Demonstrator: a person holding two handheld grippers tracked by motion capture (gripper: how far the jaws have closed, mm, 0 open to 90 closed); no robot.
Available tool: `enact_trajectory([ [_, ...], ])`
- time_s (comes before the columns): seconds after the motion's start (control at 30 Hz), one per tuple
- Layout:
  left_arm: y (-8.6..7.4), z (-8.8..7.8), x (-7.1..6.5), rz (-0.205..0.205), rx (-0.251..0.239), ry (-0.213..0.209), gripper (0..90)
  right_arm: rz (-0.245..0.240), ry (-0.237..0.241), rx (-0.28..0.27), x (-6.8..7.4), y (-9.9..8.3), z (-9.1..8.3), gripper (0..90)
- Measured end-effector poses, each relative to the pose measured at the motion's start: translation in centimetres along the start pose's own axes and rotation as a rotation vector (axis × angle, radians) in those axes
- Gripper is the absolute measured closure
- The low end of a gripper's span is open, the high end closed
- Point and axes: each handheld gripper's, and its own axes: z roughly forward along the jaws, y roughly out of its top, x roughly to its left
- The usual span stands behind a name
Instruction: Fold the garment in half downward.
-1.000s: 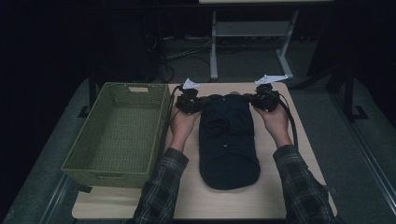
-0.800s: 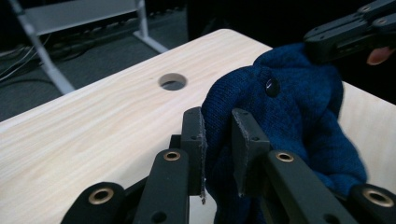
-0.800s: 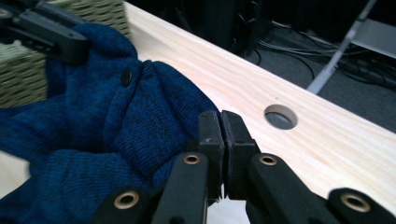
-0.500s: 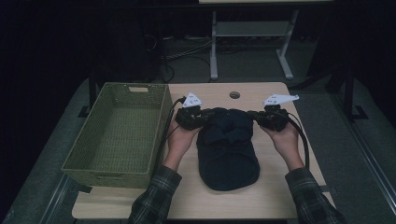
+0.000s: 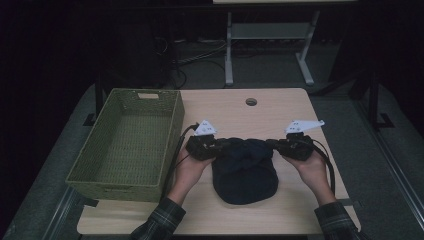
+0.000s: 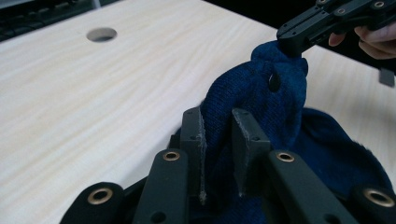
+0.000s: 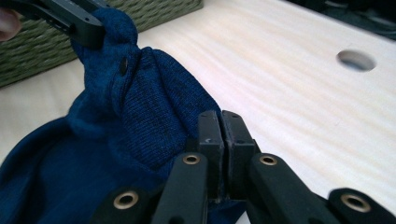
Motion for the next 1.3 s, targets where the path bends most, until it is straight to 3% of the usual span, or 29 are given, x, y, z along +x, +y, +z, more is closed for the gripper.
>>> enact_trajectory([
  [0.2, -1.7, 0.3, -1.3, 0.012, 0.048, -0.033, 75.9, 0.003, 0.025, 0.009, 0.9, -1.8, -0.5, 87.6],
  [0.5, -4.1, 0.2, -2.8, 0.011, 0.071, -0.072, 75.8, 0.004, 0.066, 0.048, 2.4, -3.9, -0.8, 87.5],
  [0.7, -5.2, 0.1, -3.5, 0.060, 0.108, -0.069, 75.9, 0.010, 0.096, 0.076, 3.5, -5.2, -1.0, 87.4],
  [0.8, -5.4, -0.1, -3.5, 0.094, 0.125, -0.049, 75.9, 0.019, 0.120, 0.071, 4.2, -5.7, -1.2, 87.3],
  [0.93, -5.6, -0.4, -3.4, 0.088, 0.133, -0.055, 75.7, 0.023, 0.139, 0.077, 5.3, -6.2, -1.3, 87.2],
  [1.13, -6.2, -0.9, -3.7, 0.040, 0.121, -0.093, 72.6, 0.027, 0.136, 0.087, 6.0, -6.9, -1.2, 85.2],
  [1.3, -5.9, -1.8, -3.6, 0.020, 0.098, -0.104, 58.2, 0.047, 0.141, 0.052, 6.1, -6.6, -1.8, 72.6],
])
